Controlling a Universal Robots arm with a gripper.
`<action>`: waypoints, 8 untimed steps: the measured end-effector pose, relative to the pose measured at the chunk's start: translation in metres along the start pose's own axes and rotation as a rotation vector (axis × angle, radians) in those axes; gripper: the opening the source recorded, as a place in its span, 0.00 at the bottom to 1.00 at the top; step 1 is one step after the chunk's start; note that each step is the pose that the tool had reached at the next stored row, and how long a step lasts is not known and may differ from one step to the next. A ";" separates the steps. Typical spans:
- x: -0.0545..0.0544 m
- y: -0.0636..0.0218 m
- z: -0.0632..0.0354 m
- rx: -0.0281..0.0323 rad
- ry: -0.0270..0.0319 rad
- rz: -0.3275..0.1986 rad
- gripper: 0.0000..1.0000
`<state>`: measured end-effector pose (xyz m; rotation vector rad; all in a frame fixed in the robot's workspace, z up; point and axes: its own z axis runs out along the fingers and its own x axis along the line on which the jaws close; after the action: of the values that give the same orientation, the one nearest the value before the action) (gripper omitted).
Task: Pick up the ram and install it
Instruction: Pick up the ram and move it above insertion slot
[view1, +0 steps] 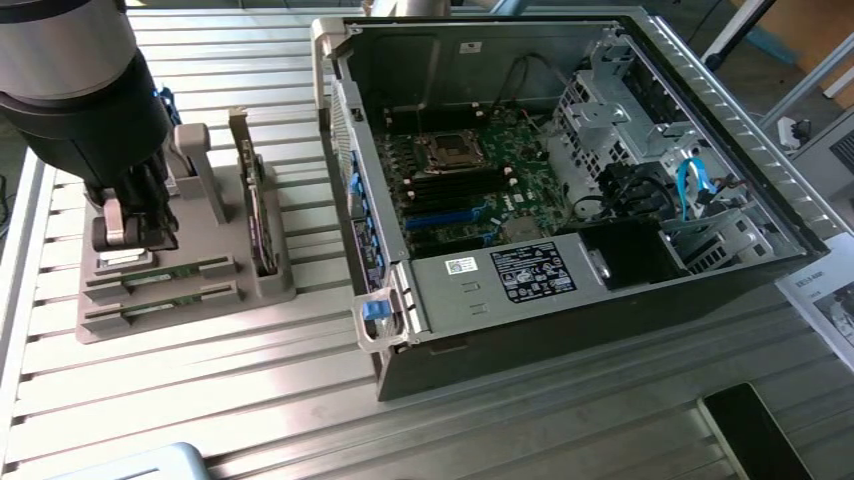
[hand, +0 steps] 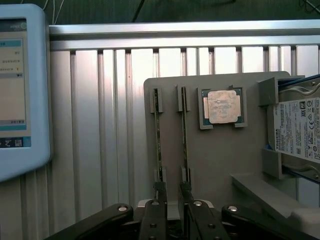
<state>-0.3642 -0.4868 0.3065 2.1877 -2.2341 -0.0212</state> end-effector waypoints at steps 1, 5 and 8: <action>0.000 0.0000 0.0000 0.0000 0.0000 0.000 0.24; 0.000 -0.0001 0.0013 0.0003 0.0001 0.000 0.24; 0.000 -0.0002 0.0062 0.0001 0.0051 0.000 0.24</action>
<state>-0.3642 -0.4868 0.3003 2.1853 -2.2315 -0.0156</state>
